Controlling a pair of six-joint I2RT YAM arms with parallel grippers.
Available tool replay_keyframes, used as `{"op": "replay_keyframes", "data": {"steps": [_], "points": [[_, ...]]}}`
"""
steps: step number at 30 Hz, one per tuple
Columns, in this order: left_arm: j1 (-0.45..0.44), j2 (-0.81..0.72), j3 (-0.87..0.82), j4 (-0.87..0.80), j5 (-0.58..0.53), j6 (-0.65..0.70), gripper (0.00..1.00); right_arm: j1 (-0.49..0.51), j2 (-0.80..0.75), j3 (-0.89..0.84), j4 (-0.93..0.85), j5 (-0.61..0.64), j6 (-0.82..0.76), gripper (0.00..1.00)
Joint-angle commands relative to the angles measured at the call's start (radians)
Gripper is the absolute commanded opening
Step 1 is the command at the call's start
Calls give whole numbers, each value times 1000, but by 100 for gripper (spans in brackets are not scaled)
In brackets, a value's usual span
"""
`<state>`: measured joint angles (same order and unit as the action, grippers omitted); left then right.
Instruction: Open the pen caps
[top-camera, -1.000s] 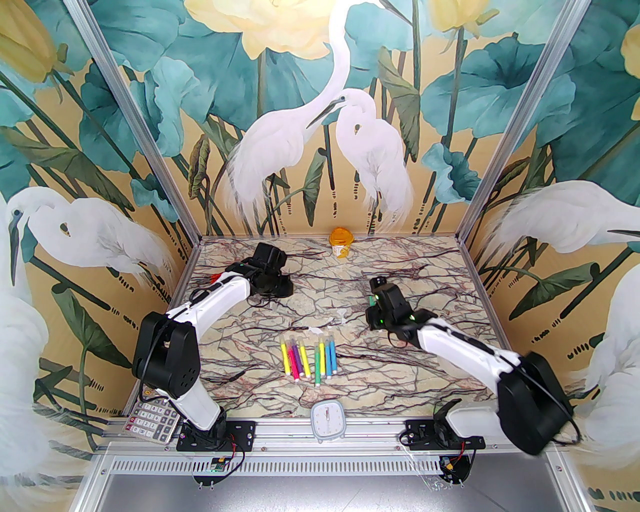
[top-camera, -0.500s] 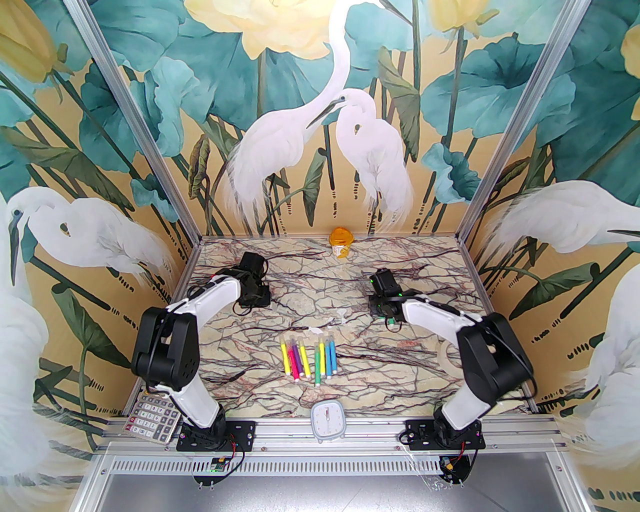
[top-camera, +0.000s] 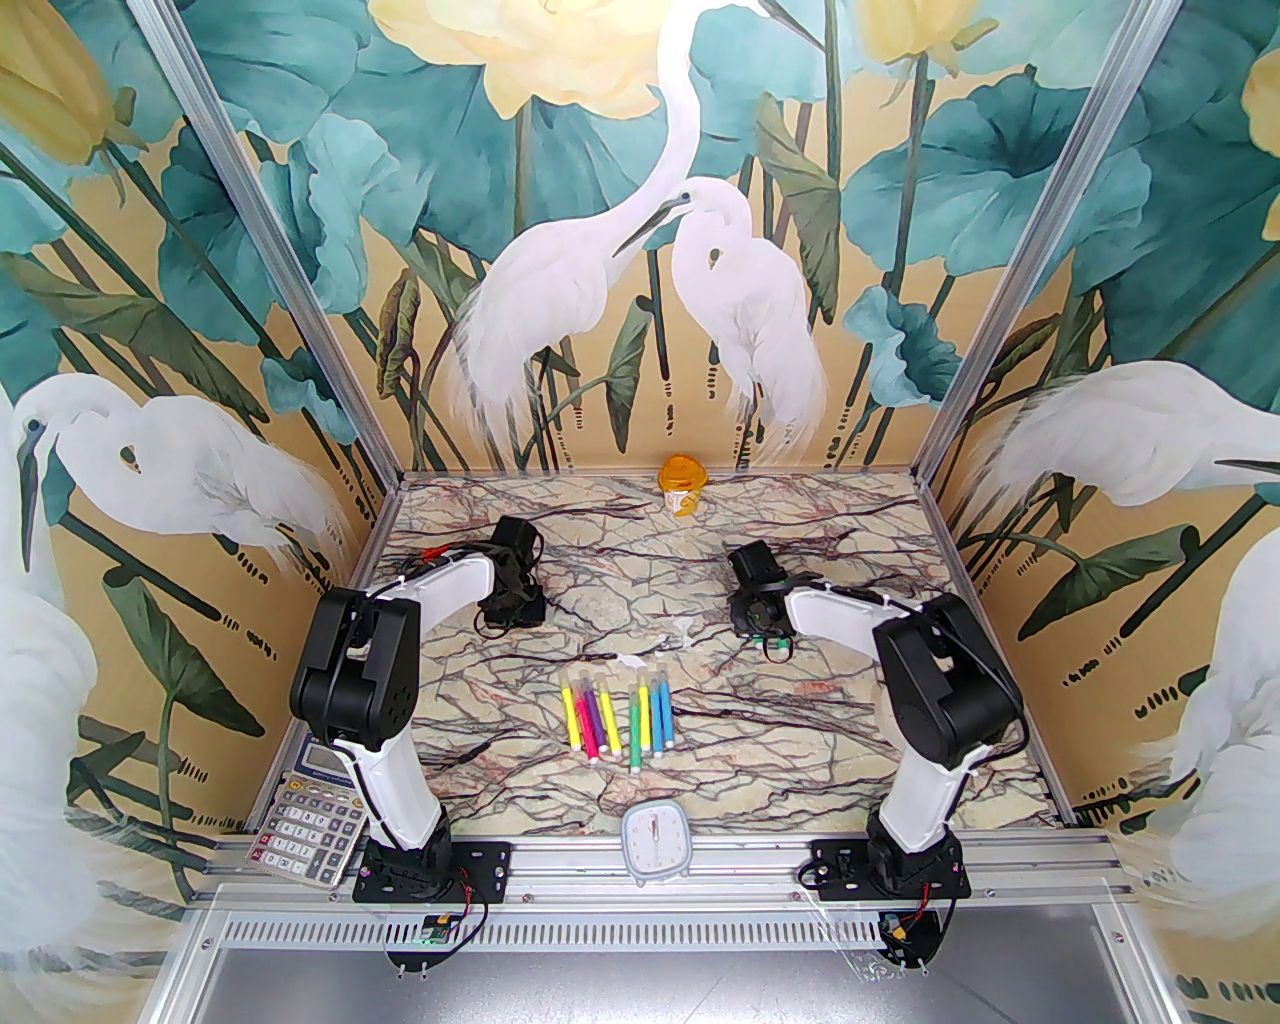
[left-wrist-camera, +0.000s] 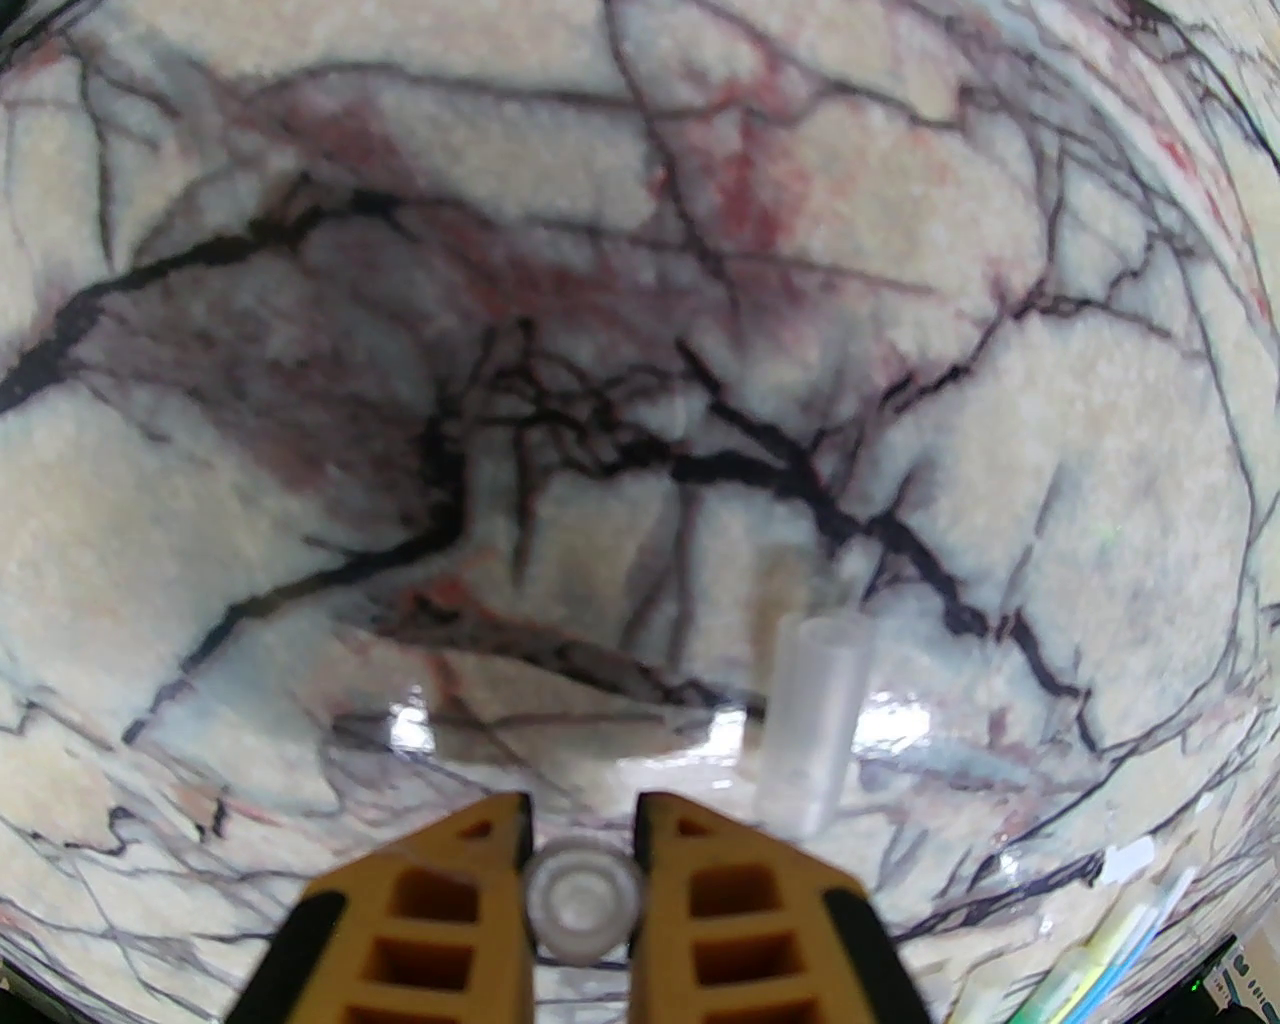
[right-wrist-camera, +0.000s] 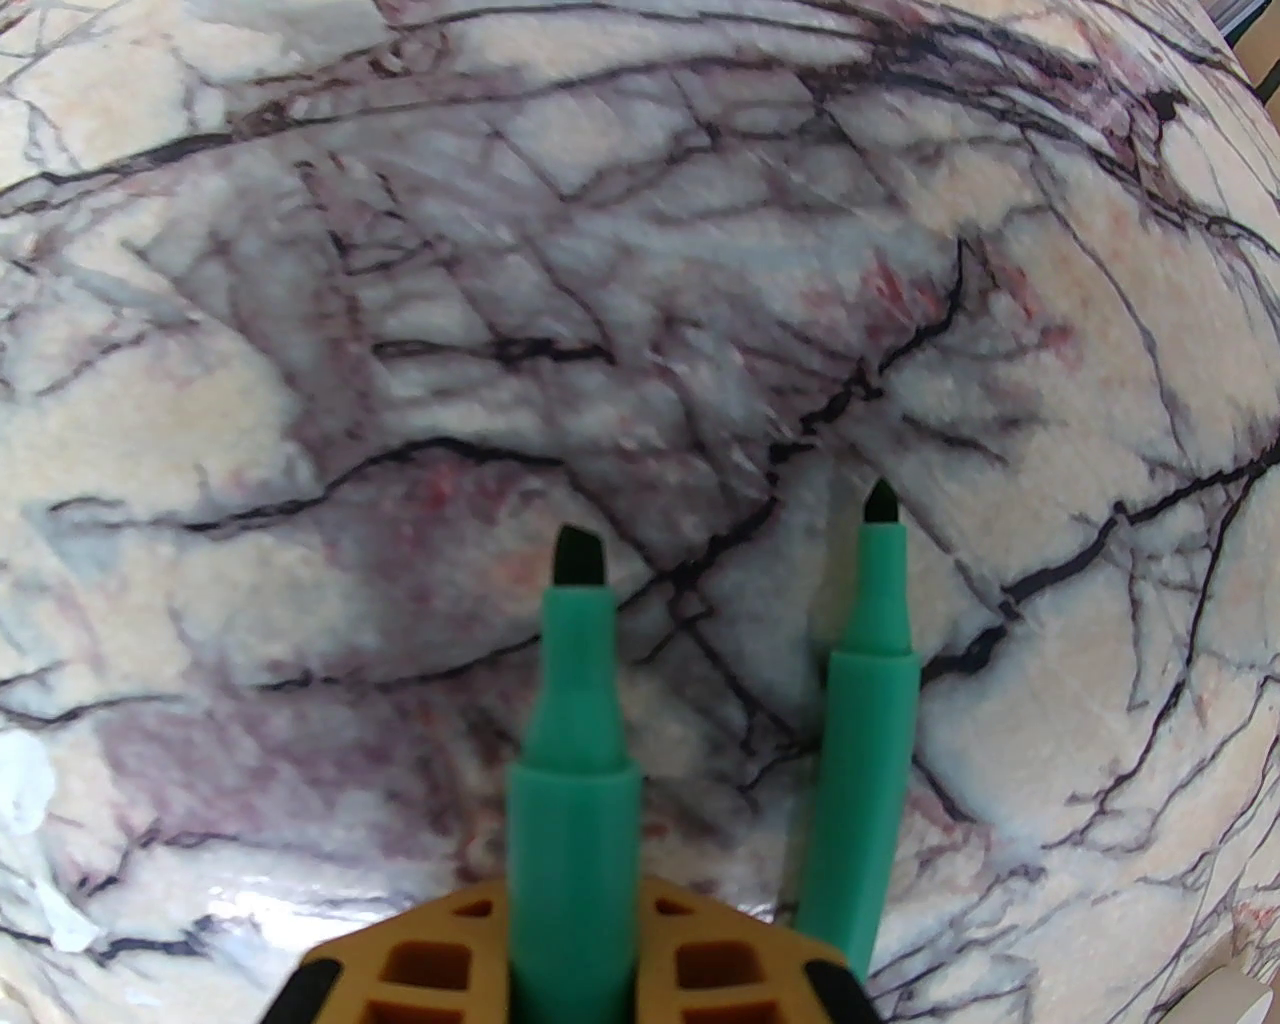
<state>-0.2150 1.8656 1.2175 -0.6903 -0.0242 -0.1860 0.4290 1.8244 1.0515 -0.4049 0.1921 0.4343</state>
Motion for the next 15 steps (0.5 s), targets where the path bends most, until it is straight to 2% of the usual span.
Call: {"op": "replay_keyframes", "data": {"steps": [1, 15], "points": [[7, 26, 20, 8, 36, 17, 13, -7, 18, 25, -22, 36, 21, 12], [7, 48, 19, 19, 76, 15, 28, -10, 31, 24, -48, 73, 24, 25]]}}
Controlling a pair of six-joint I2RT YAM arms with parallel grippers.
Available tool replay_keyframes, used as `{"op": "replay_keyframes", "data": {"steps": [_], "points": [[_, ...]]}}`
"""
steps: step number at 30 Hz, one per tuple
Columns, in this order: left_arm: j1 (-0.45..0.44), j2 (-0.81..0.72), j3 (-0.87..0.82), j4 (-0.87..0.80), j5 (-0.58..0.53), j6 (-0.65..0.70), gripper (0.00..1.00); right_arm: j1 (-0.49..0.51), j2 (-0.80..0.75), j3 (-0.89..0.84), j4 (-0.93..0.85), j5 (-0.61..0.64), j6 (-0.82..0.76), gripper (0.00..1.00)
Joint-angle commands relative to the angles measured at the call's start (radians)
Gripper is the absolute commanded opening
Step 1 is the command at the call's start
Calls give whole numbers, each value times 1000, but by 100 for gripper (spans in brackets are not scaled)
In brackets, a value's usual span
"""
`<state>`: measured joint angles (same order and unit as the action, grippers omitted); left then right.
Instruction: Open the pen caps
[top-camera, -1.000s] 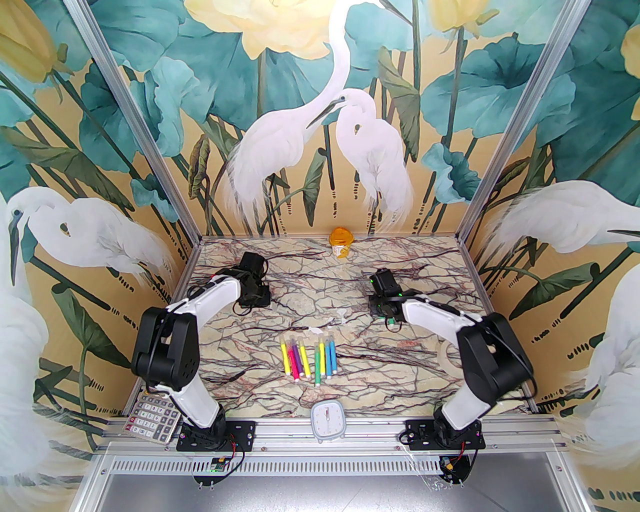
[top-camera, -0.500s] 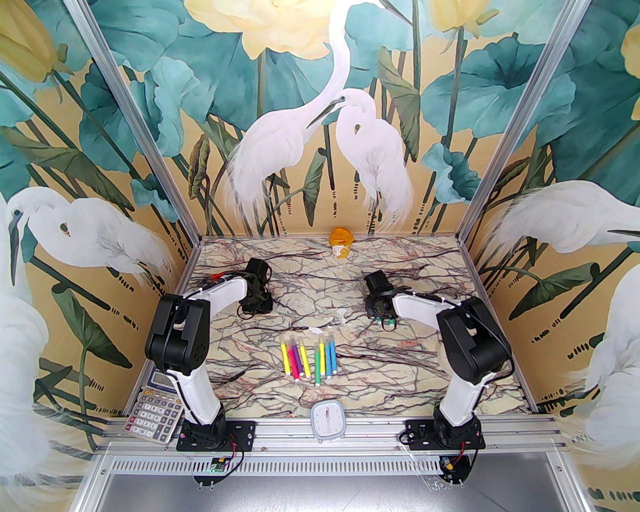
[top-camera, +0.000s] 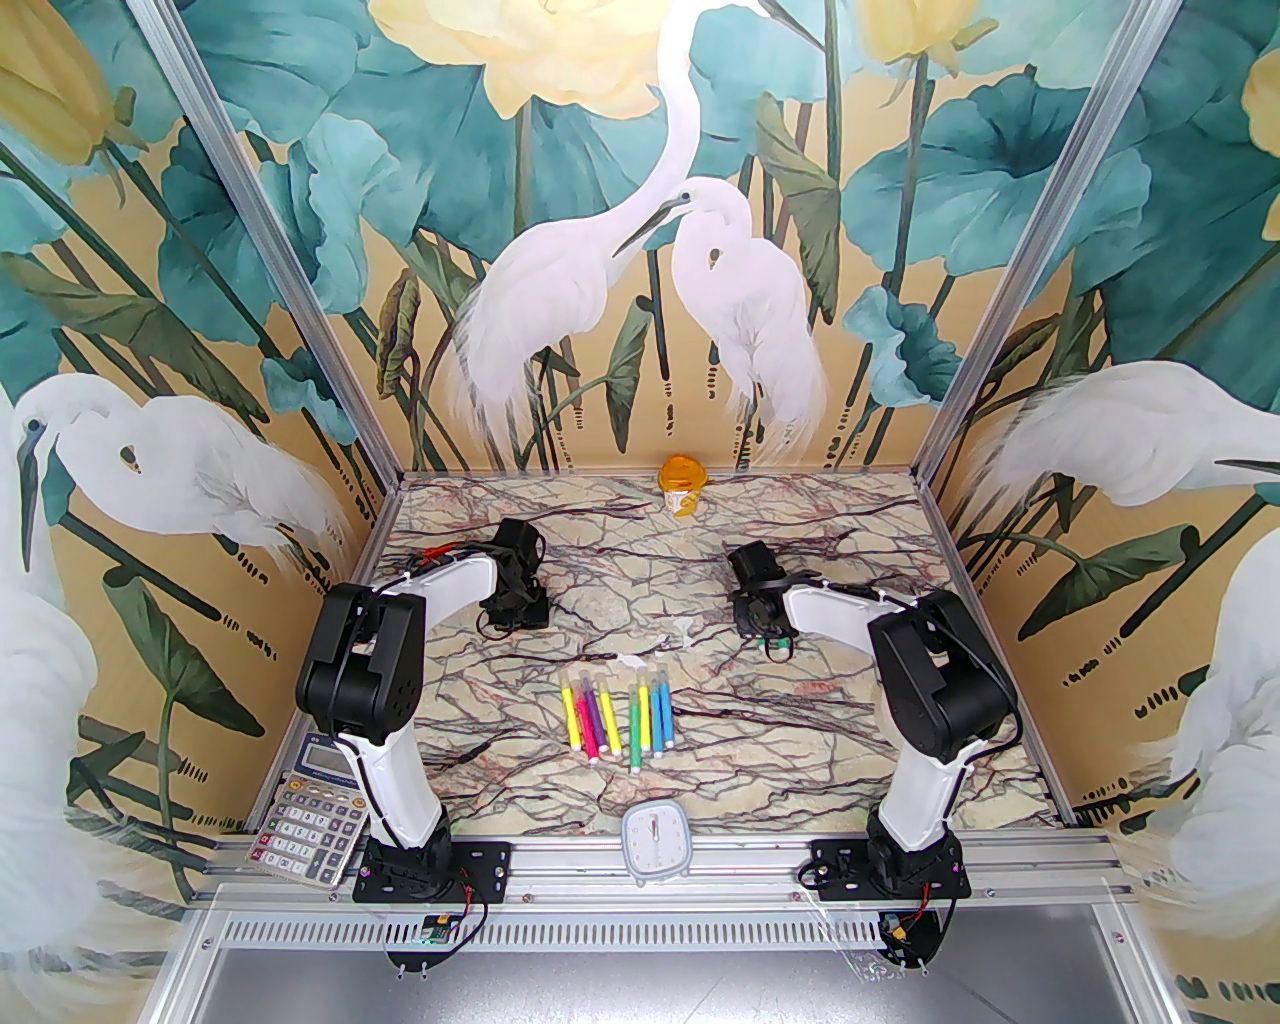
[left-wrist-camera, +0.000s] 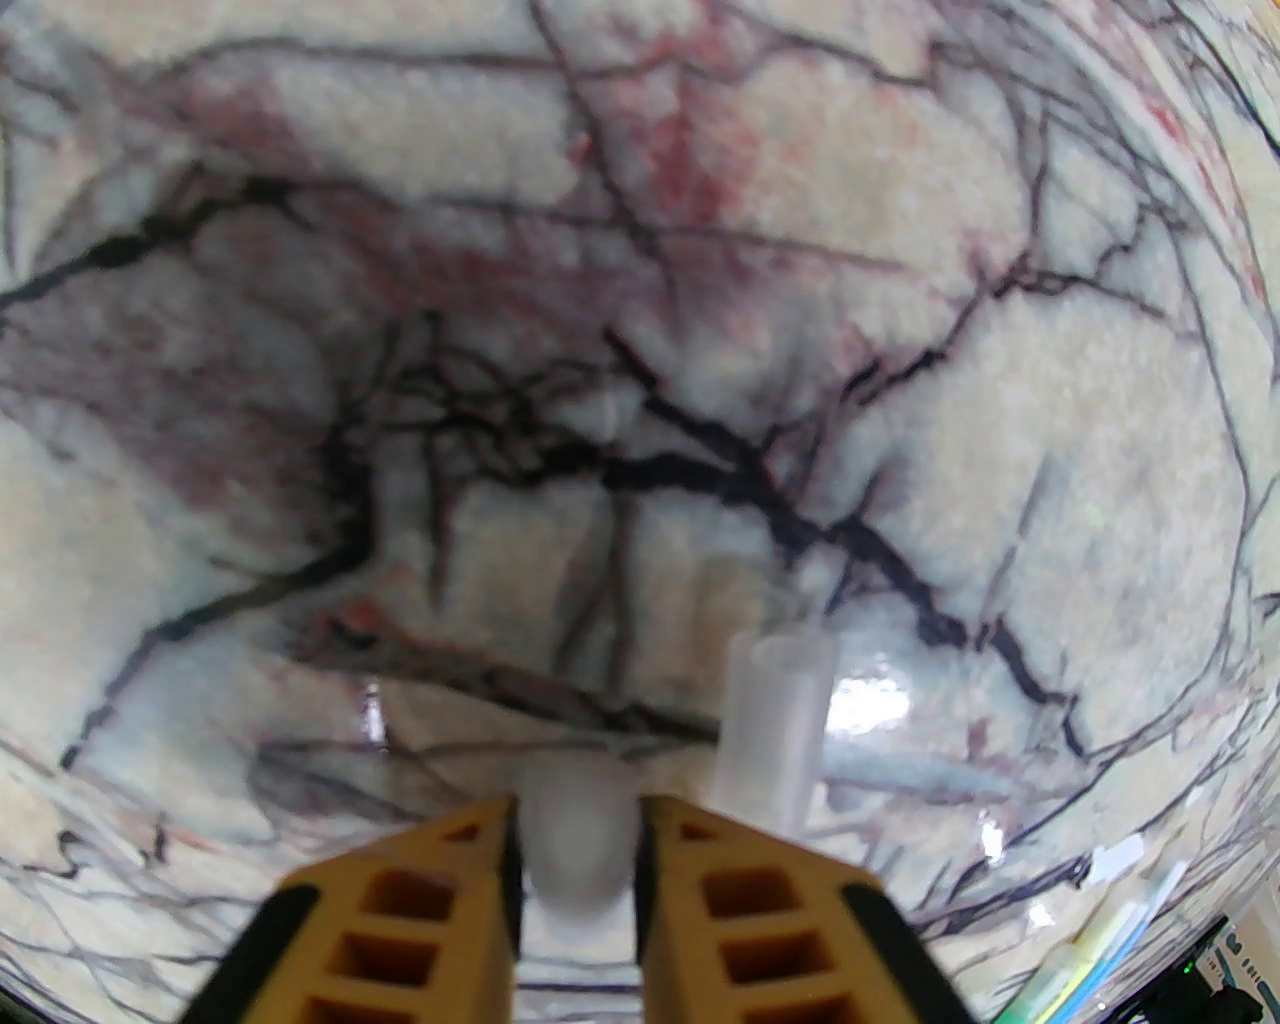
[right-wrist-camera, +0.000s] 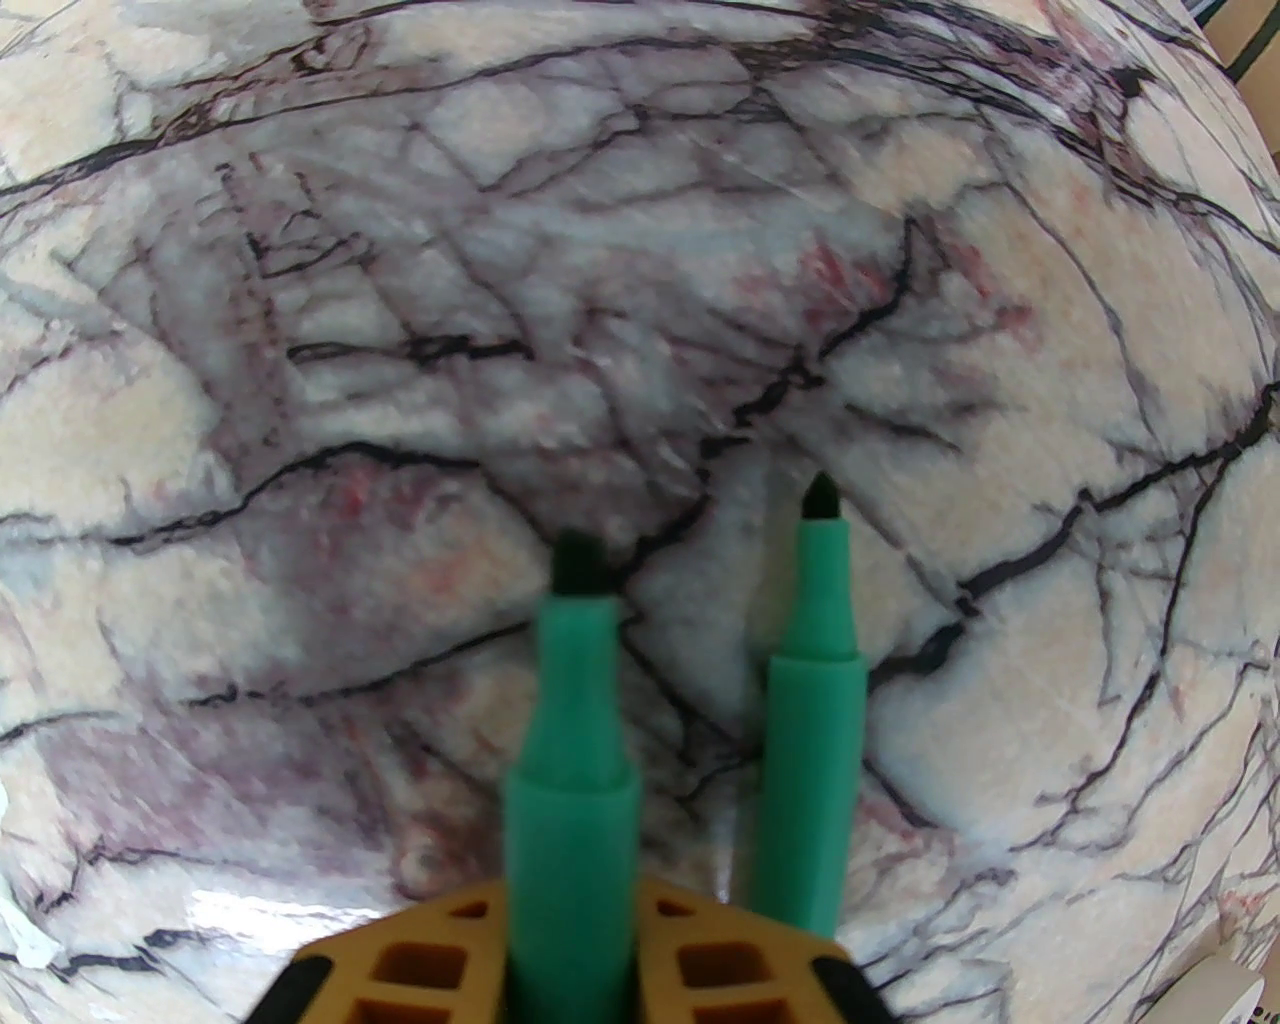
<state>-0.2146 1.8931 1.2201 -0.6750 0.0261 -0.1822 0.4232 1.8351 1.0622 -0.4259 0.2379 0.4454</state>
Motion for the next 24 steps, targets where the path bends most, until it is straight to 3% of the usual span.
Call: {"op": "replay_keyframes", "data": {"steps": [1, 14, 24], "points": [[6, 20, 16, 5, 25, 11, 28, -5, 20, 13, -28, 29, 12, 26], [6, 12, 17, 6, 47, 9, 31, -4, -6, 17, -44, 29, 1, 32], [6, -49, 10, 6, 66, -4, 34, 19, -141, -4, -72, 24, -41, 43]]}}
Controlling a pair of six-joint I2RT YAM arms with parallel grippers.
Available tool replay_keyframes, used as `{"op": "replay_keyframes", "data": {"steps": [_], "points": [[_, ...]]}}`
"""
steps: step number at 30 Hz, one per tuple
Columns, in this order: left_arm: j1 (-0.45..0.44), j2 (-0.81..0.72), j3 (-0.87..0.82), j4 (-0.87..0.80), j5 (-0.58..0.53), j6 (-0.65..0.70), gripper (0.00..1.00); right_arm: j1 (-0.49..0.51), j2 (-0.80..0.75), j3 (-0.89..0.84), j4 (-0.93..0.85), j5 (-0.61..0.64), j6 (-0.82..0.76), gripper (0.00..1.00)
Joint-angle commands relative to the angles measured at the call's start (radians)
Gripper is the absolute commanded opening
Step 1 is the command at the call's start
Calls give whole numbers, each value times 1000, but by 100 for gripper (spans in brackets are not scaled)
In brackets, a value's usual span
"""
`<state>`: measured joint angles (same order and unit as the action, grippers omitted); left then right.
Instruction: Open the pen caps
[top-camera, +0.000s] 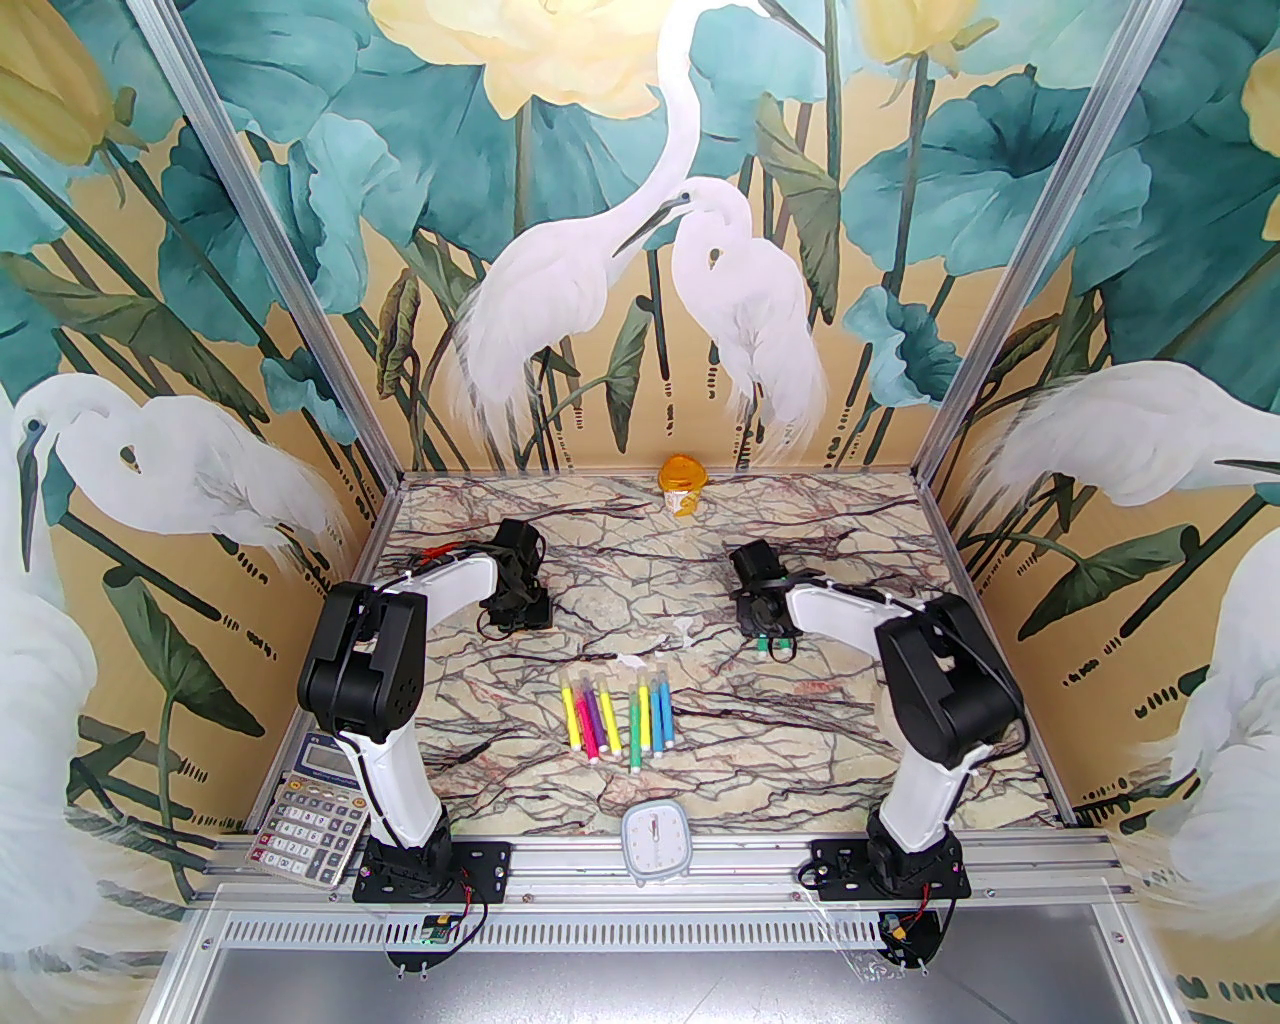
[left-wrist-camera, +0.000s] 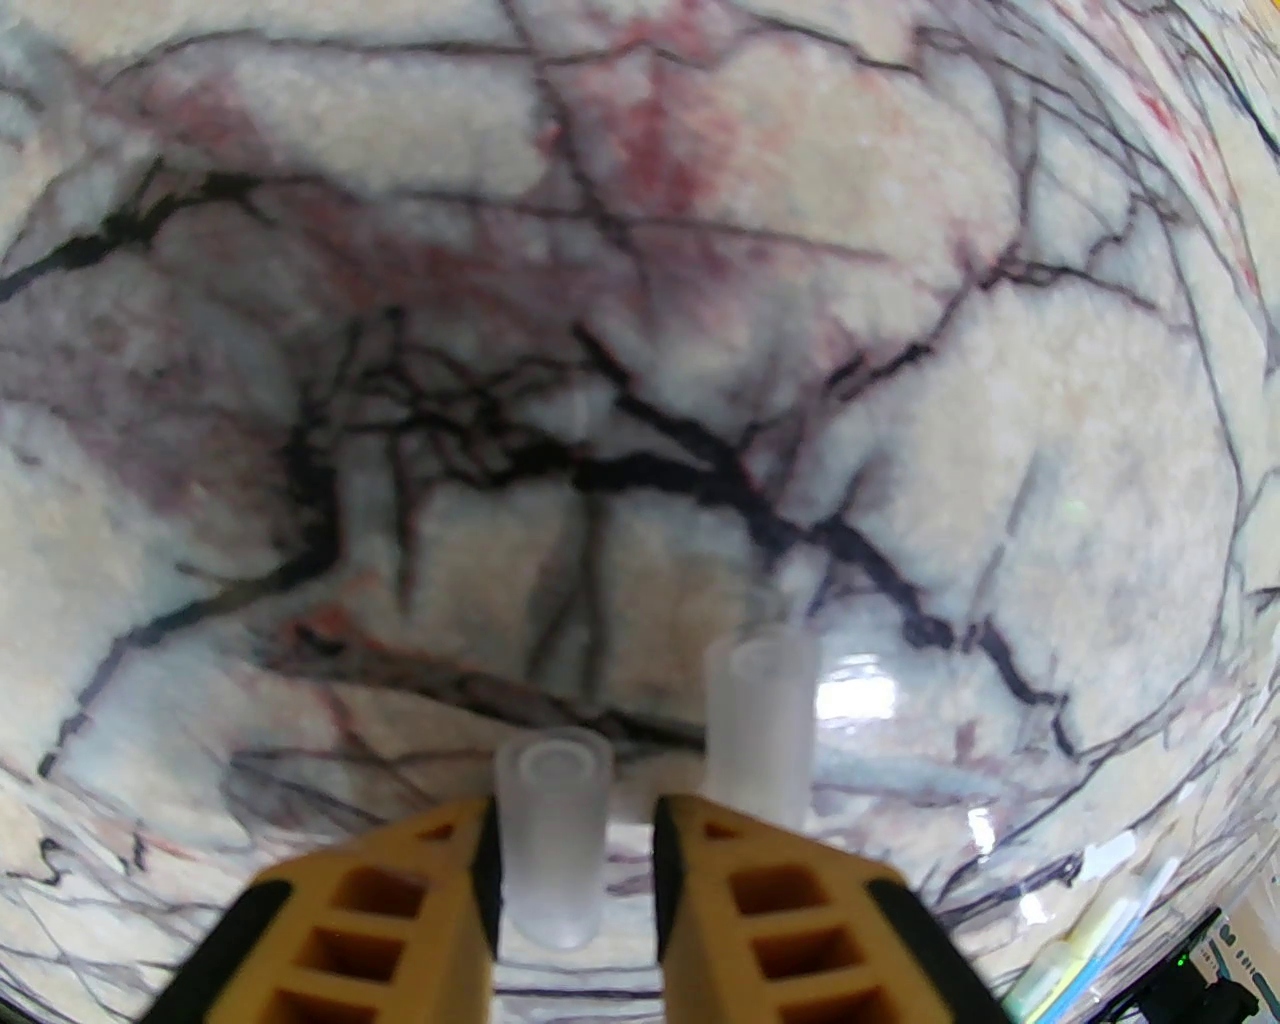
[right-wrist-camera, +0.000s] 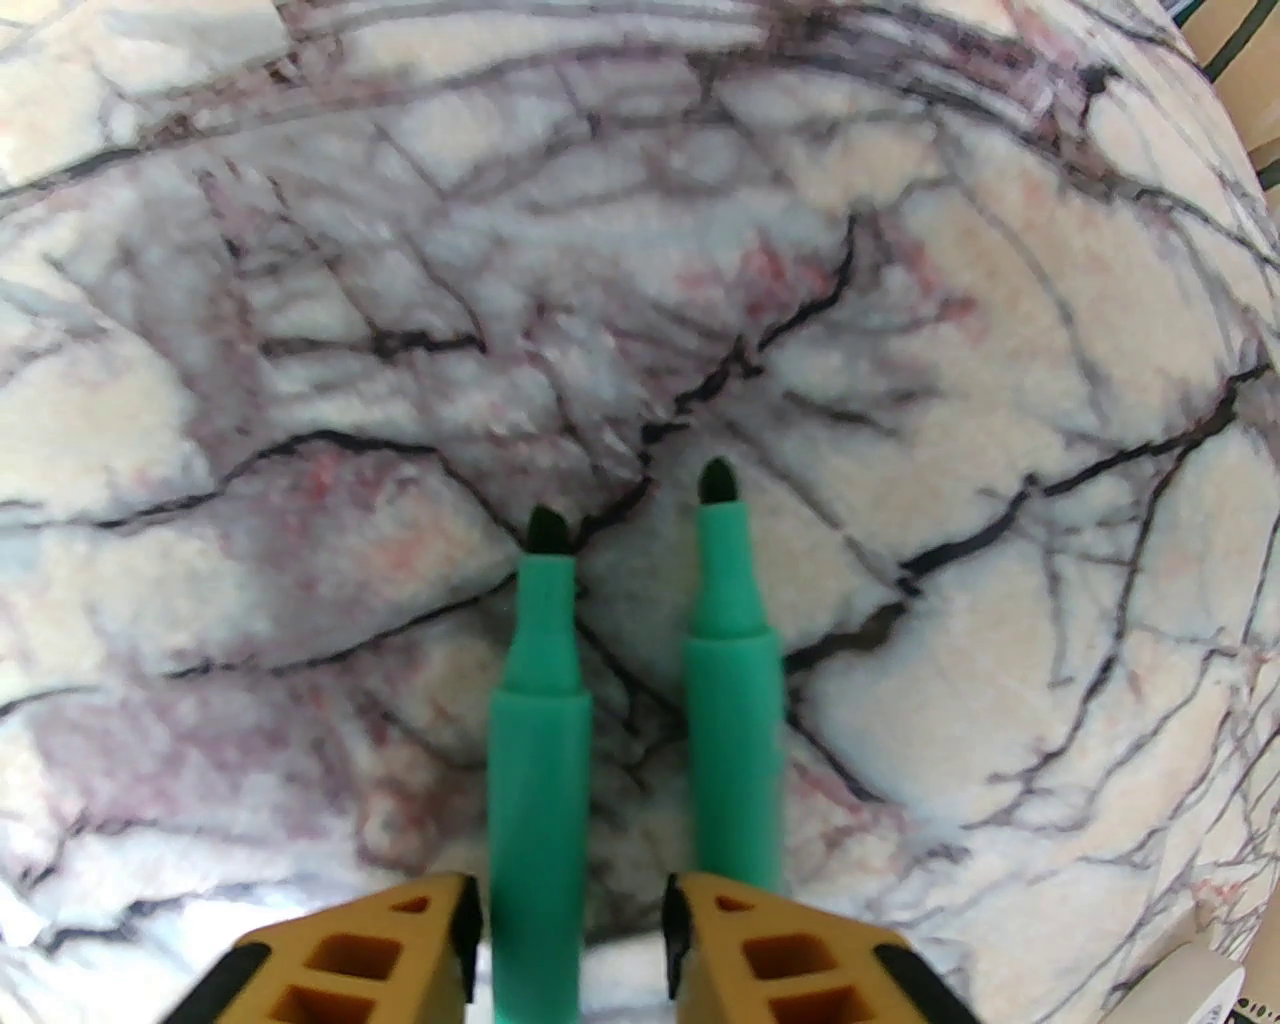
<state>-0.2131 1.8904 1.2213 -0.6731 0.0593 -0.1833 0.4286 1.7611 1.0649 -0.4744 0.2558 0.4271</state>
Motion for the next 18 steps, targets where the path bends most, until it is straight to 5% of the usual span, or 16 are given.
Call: {"op": "replay_keyframes", "data": {"steps": [1, 18], "points": [[4, -55, 7, 4, 33, -5, 34, 22, -85, -13, -26, 5, -29, 46], [4, -199, -80, 117, 123, -13, 40, 283, -238, -94, 6, -159, 22, 53]]}}
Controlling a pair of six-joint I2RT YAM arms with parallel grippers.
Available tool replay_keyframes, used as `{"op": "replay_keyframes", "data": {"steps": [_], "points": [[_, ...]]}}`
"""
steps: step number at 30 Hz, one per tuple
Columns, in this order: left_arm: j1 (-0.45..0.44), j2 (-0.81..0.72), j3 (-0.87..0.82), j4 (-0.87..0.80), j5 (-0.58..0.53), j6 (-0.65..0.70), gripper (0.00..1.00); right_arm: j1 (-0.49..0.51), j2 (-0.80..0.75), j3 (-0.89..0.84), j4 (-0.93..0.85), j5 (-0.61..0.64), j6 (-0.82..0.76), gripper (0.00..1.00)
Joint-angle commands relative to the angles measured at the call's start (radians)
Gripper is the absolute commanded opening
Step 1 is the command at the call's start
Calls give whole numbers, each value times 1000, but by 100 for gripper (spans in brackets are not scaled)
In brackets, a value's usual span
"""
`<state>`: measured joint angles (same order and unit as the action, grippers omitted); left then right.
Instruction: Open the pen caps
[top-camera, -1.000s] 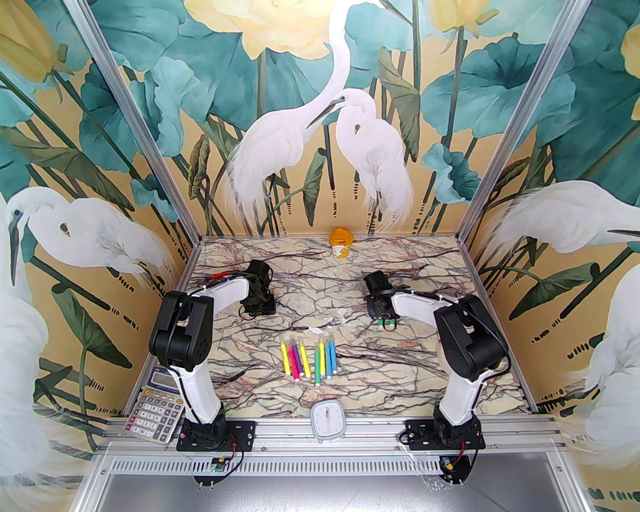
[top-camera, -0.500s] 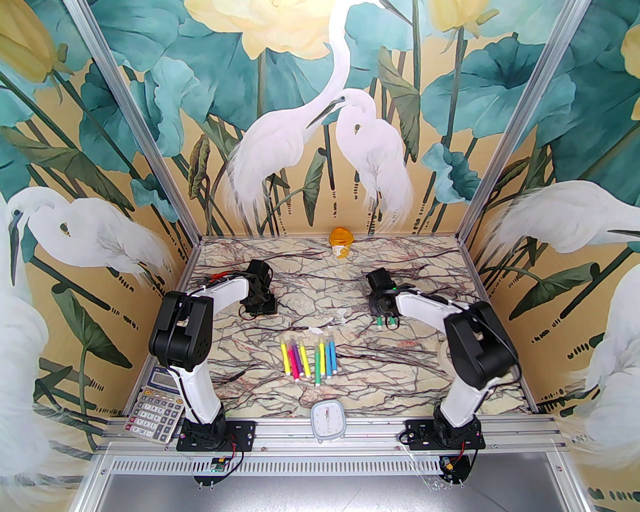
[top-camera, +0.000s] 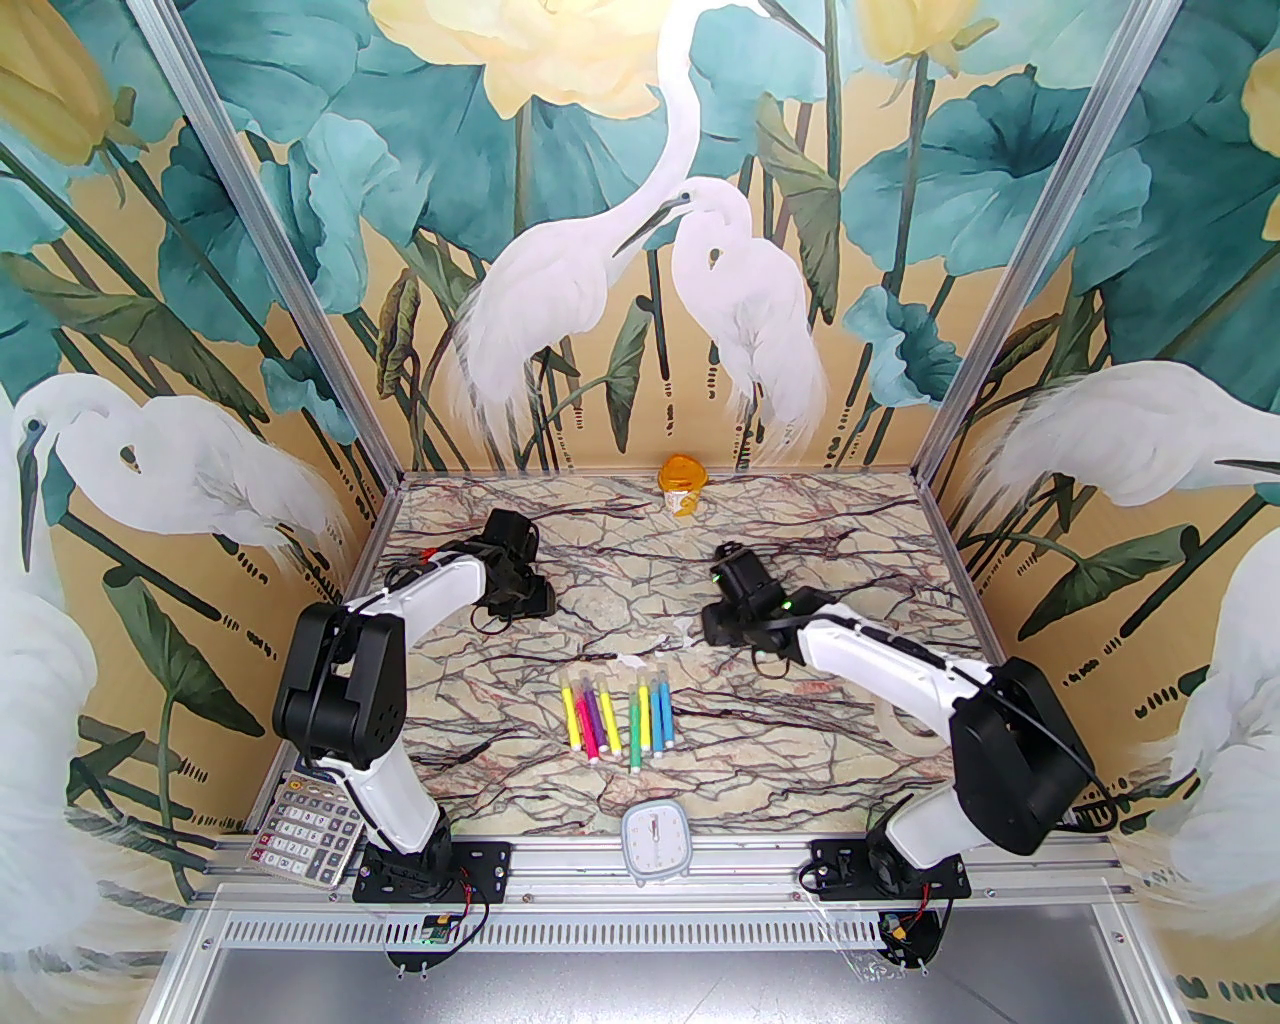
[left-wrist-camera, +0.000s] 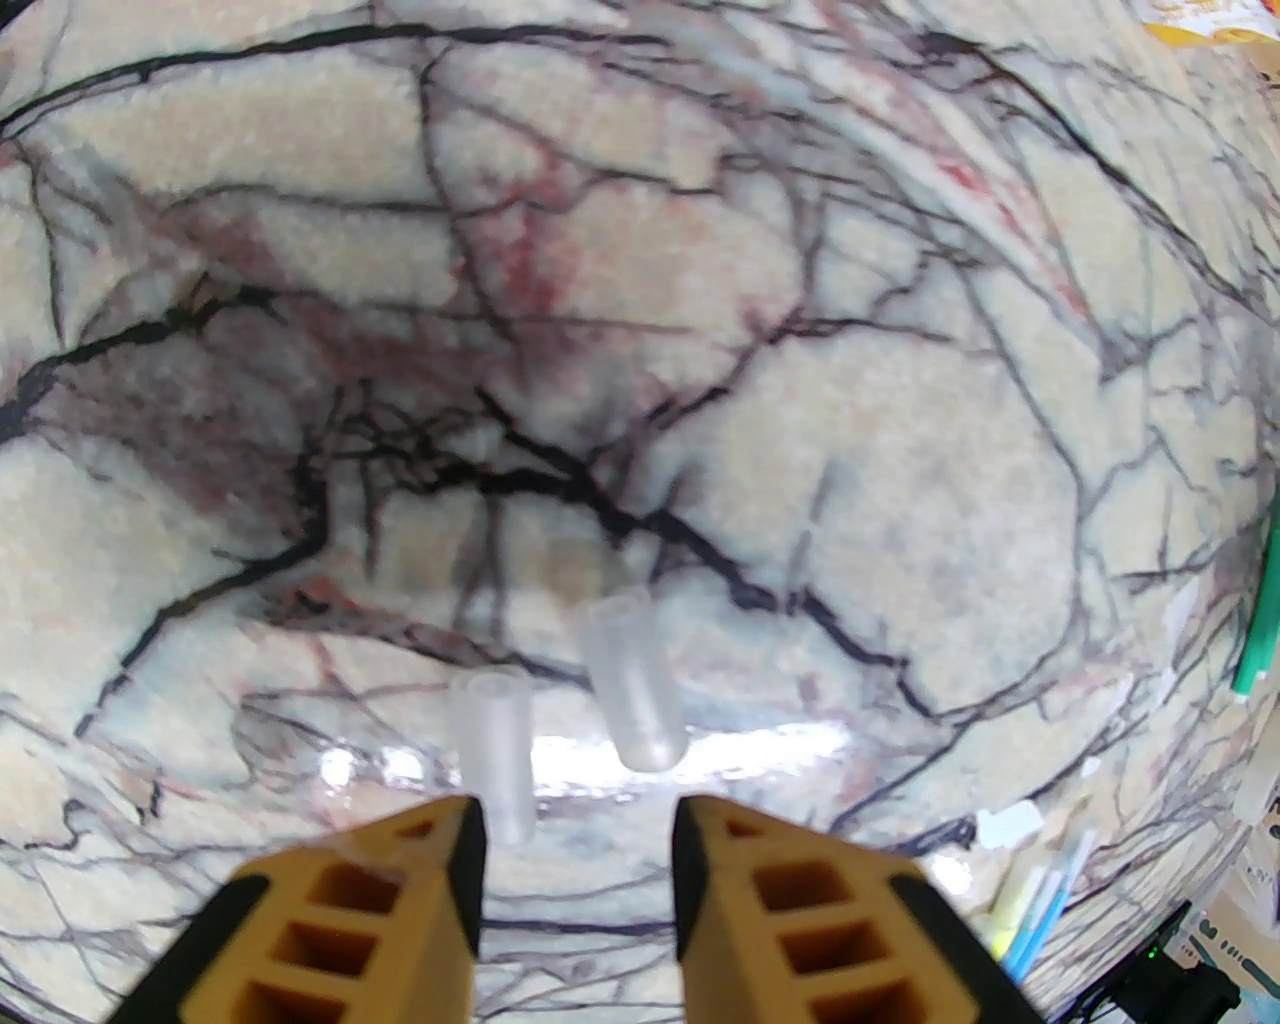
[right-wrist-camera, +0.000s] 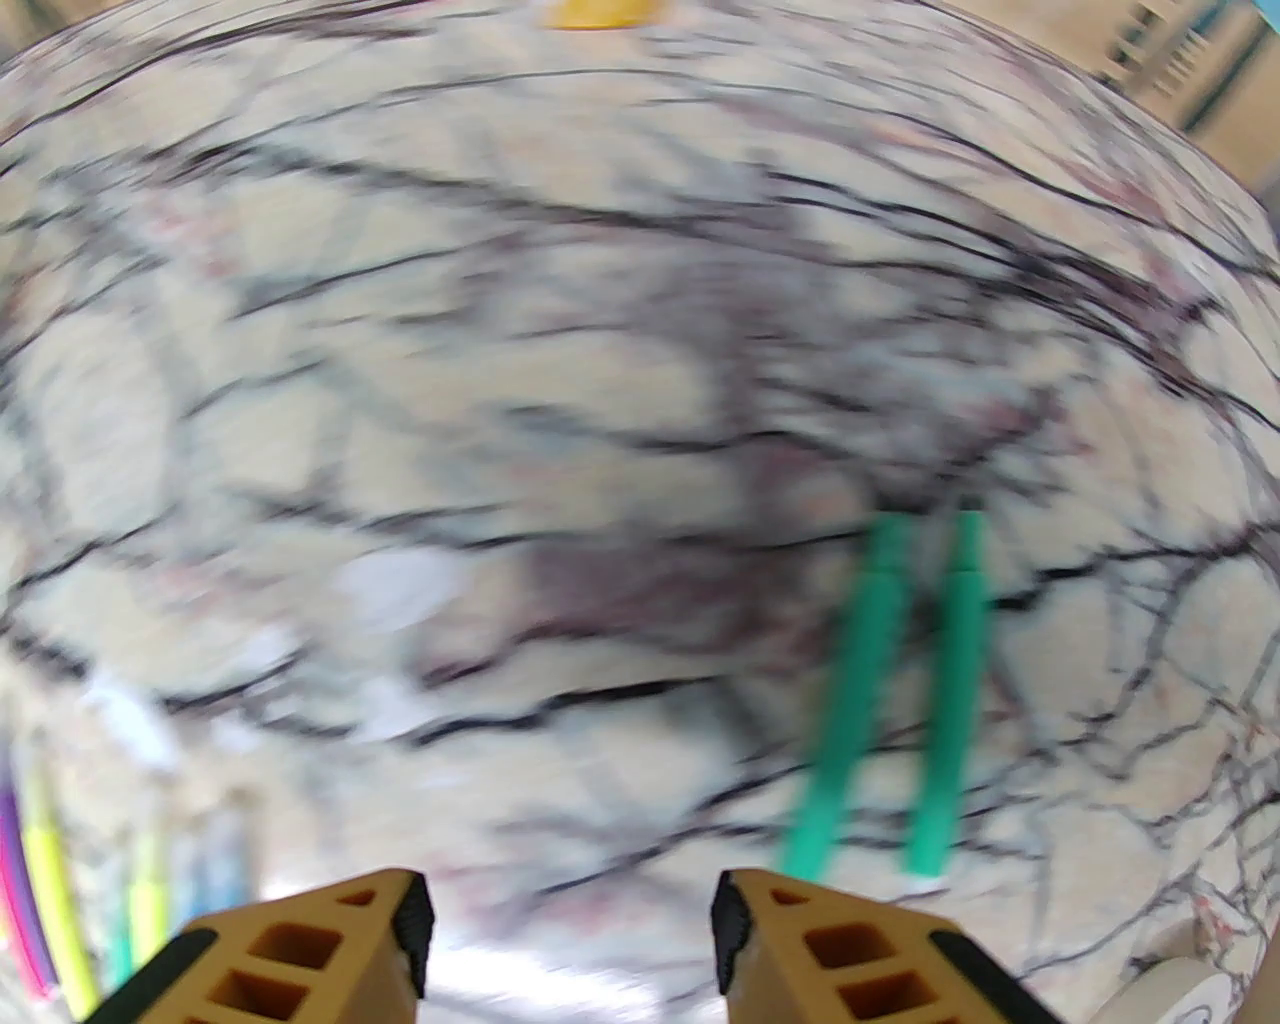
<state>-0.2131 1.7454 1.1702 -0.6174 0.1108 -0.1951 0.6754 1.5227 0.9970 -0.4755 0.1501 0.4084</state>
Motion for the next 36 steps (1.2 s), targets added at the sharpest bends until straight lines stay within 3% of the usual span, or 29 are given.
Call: {"op": "replay_keyframes", "data": {"steps": [1, 4, 7, 24, 36], "points": [[4, -67, -40, 76, 87, -3, 44, 51, 11, -31, 11, -64, 52, 53], [5, -110, -81, 123, 114, -2, 54, 90, 46, -31, 6, -70, 72, 53], [4, -146, -109, 152, 129, 1, 57, 129, 74, -29, 0, -77, 89, 52], [4, -207, -182, 235, 130, -7, 58, 260, 208, 34, -76, -70, 203, 46], [4, -213, -182, 232, 129, -3, 58, 263, 292, 94, -143, -39, 224, 37]]}}
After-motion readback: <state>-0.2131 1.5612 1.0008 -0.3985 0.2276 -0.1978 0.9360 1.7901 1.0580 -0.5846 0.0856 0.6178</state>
